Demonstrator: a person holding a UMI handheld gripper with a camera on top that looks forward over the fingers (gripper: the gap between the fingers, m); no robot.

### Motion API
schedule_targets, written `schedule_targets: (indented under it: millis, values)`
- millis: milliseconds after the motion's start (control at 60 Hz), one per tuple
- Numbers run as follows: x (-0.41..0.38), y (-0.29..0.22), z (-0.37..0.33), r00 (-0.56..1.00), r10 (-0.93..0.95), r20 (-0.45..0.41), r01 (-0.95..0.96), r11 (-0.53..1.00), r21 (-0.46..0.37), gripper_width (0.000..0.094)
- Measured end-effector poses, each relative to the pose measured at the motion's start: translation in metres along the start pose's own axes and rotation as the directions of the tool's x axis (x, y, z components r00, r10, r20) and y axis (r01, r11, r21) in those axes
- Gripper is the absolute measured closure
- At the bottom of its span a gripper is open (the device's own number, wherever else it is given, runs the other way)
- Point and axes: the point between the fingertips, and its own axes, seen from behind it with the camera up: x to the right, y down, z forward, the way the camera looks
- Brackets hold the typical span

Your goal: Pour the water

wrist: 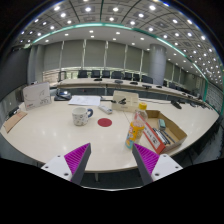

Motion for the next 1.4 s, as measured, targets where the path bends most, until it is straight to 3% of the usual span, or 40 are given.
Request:
schedule_targets:
  millis: [183,417,483,567,867,983,1167,1400]
  values:
    - [0.069,0.01,0.076,0.998,0.048,-0.036,-0.047,0.999,0.019,0.0069]
    - [0.1,-0.003,0.168,0.998,0.061,0.012,-0.062,0.995,0.076,0.0083]
    - [0.095,-0.005,0.187,0.997,0.057,0.049,-0.061,0.994,0.087,0.0152]
    - [0.097,-0.002,0.201,0.997,0.056,0.062,-0.062,0.994,0.088,0.0413]
    - [0.098,-0.023,0.208,0.999,0.002,0.042,-0.006,0.995,0.095,0.0532]
    - [0.101,-0.057,0.206,0.994,-0.103,-0.028,0.105,0.988,0.117,0.0534]
    - [0.094,-0.137,0.213,0.886,-0.395,-0.244,0.432,0.894,0.118,0.0534]
    - [0.032,-0.216,0.233,0.465,-0.762,-0.451,0.851,0.526,-0.012,0.0536]
